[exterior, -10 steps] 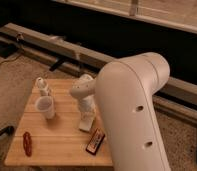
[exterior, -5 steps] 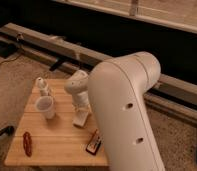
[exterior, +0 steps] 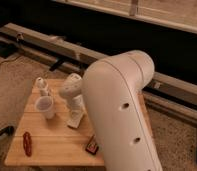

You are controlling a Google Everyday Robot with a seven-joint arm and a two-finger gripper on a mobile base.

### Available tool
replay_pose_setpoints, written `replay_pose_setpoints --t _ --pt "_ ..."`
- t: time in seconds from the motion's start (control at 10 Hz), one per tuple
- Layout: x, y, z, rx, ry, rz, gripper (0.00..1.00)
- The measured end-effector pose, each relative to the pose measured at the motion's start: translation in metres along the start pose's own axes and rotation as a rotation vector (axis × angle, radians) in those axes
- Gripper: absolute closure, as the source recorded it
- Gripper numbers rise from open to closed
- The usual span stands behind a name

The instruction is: Wipe the white sponge on the table

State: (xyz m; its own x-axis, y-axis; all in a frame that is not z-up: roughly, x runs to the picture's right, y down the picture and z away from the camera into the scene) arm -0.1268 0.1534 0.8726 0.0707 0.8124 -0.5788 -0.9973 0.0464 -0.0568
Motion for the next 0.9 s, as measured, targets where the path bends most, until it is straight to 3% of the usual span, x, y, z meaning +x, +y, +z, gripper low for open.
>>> replay_pose_setpoints --t 0.5,0.9 --pt "0.053 0.041 -0.004 -0.037 -0.006 -0.114 1.00" --pt "0.073 0.016 -0.012 -0.037 -0.017 -0.119 1.00"
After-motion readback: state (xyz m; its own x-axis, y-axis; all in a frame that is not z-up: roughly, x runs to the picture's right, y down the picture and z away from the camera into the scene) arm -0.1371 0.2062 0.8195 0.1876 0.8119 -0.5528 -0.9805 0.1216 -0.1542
